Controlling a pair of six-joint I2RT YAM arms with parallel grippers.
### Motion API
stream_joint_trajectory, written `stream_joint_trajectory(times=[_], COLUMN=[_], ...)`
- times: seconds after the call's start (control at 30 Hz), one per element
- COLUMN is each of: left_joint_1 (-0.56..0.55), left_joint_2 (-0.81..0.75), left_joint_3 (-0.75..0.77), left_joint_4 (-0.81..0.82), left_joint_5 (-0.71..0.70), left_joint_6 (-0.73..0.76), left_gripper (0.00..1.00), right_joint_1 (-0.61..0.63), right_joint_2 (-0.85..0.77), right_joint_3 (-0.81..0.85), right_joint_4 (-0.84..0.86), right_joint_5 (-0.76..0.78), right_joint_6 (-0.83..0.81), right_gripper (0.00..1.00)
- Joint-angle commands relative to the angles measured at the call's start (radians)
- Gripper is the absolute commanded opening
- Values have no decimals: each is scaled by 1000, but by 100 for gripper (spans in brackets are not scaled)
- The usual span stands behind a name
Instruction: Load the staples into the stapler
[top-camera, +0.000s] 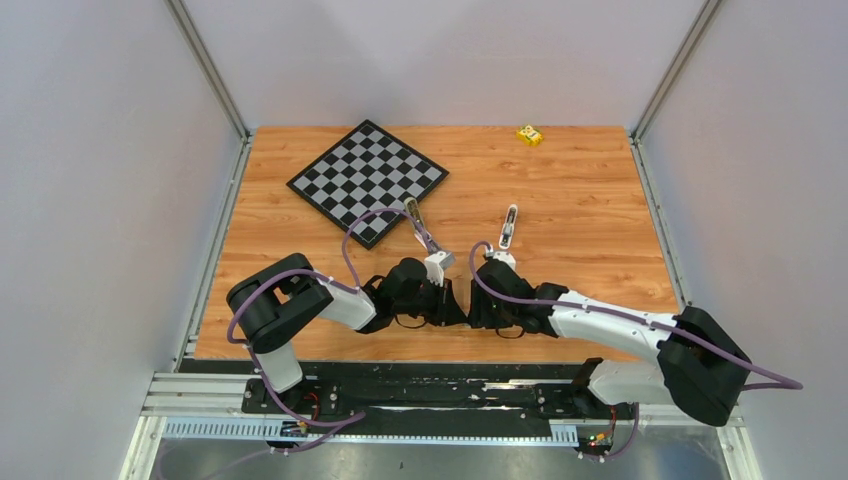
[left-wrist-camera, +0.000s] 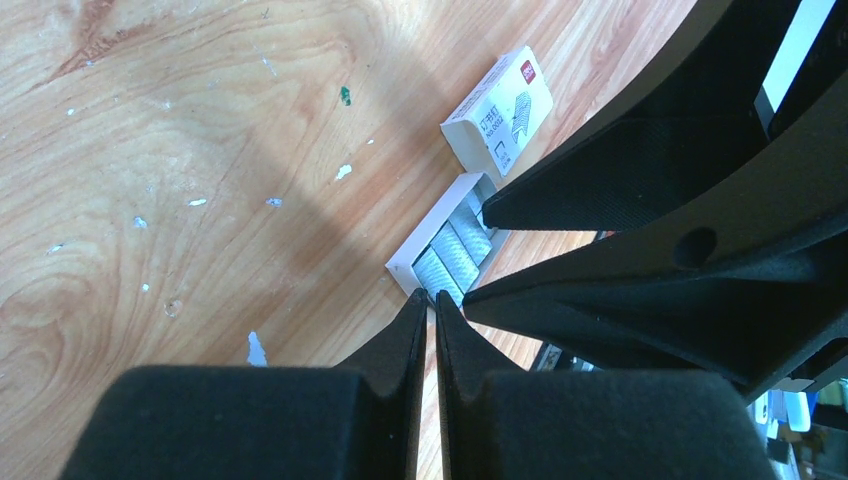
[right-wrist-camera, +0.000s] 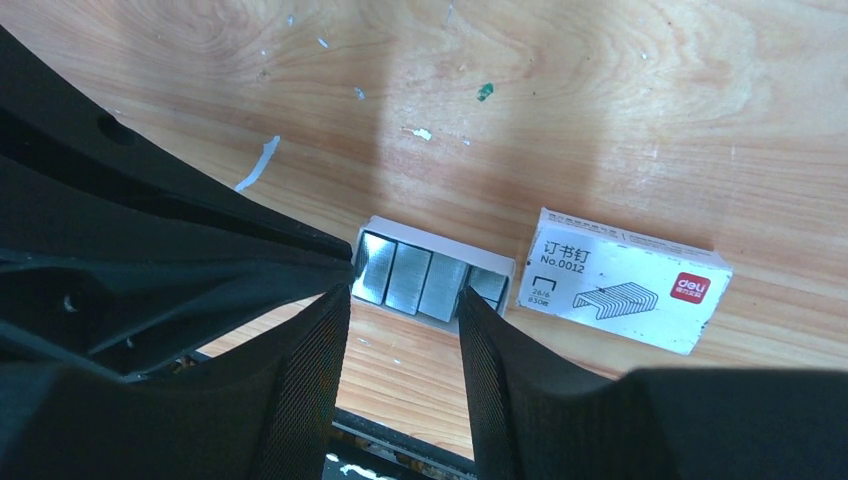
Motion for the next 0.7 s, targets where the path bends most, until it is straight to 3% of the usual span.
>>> stream_joint_trajectory(times=[0.0, 0.67], left_joint_1=[-8, -8], left_joint_2=[16, 17], left_joint_3=[1, -4], left_joint_4=[38, 44], left_joint_5=[5, 6], left_joint_6=[0, -1], left_gripper=[8, 8], right_joint_1=[-7, -7], right_joint_2=[17, 44], right_joint_3=[-13, -4], right_joint_4=[24, 12], right_joint_5=[8, 12], right_joint_6=[5, 11], right_gripper=[48, 47])
